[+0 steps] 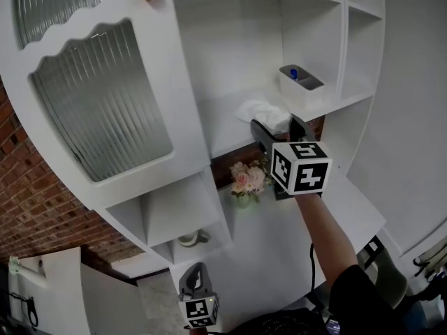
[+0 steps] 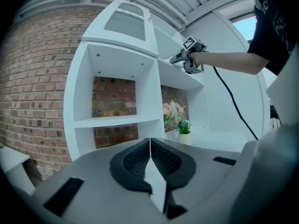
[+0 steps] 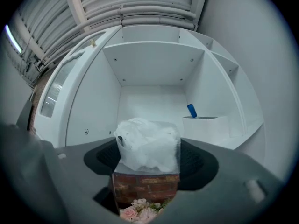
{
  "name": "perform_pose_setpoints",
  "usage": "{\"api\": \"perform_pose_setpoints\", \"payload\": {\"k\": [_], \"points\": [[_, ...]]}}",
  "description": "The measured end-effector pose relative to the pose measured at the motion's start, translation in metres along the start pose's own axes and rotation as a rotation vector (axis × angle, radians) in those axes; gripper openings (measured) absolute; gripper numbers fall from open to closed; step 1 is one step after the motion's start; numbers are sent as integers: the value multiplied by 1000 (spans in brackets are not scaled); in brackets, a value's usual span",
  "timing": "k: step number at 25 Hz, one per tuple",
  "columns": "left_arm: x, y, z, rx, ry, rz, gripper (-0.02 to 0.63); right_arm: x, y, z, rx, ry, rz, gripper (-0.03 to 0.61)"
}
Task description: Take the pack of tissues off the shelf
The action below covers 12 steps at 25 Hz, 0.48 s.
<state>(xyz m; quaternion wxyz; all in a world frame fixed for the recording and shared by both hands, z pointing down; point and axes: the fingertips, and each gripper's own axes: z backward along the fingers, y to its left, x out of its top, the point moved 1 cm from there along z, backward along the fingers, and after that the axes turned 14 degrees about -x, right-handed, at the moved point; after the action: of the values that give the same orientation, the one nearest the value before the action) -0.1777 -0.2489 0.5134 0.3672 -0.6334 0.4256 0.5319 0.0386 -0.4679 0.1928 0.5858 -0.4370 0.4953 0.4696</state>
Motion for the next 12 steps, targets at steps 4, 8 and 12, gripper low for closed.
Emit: {"api": "perform_pose_setpoints", "payload": {"k": [4, 8, 12], "points": [[1, -1, 3, 0, -3, -2, 12, 4, -1, 11, 23, -40, -18, 341], [1, -5, 3, -9, -1, -9, 12, 12, -8, 27, 26, -96, -50, 336], [4, -8, 7, -16, -4, -13, 12, 17, -17, 51, 29, -135, -80, 334]]}}
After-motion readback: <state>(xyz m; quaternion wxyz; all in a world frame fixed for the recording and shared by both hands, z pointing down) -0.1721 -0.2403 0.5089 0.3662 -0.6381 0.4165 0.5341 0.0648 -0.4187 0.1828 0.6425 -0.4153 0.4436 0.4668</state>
